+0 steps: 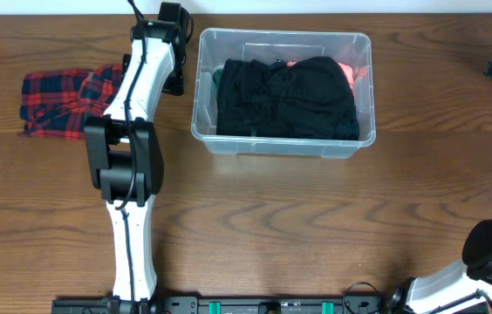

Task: Pack container
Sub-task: 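Lower the left gripper onto the plaid shirt and grasp it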

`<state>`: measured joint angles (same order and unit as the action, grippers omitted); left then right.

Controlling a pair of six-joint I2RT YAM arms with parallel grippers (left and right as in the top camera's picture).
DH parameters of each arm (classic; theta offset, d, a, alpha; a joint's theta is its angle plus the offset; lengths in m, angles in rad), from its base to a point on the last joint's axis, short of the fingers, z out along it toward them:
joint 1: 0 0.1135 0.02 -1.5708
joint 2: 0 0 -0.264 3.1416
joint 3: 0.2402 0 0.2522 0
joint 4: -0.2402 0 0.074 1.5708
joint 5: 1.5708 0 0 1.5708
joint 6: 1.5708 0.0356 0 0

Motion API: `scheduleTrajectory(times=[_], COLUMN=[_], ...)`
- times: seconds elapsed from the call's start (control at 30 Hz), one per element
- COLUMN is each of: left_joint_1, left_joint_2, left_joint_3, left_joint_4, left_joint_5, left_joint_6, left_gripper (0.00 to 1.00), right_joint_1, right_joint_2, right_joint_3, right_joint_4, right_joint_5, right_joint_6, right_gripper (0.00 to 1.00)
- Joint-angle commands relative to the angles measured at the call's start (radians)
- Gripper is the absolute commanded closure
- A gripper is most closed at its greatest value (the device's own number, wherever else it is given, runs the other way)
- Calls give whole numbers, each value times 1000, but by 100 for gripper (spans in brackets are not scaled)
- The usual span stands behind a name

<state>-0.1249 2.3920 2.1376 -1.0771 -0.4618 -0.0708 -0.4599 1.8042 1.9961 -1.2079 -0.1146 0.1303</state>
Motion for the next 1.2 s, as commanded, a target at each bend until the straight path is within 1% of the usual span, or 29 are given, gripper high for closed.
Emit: scheduleTrajectory(times=[0.0, 0.1, 0.17, 0.63, 0.77, 0.93, 1.17], left_joint_1=[15, 28, 33, 35, 35, 39, 45], left_joint_2=[22, 22, 23, 23, 25, 43, 97], left_joint_3=[-4, -5, -6, -114, -135, -139, -139], left_joint_4=[7, 18, 21, 112, 128, 132, 141], left_joint_5=[-26, -25, -20, -24, -59, -108, -111], left_joint_6=[-70, -122, -134, -129, -129, -114, -99], left_gripper=[11, 11, 11, 11, 11, 11, 11], right_joint_1=[-5, -5, -5, -5, -5, -5, -5], right_joint_2=[1, 1, 1, 1, 1, 1, 1], right_joint_3=[4, 4, 4, 4, 4, 4, 4], right_joint_4=[0, 0, 0, 0, 0, 0, 0], right_joint_5=[3, 3, 3, 3, 3, 3, 3], right_joint_6=[14, 14, 14, 14, 14, 14, 14], right_gripper=[1, 1, 1, 1, 1, 1, 1])
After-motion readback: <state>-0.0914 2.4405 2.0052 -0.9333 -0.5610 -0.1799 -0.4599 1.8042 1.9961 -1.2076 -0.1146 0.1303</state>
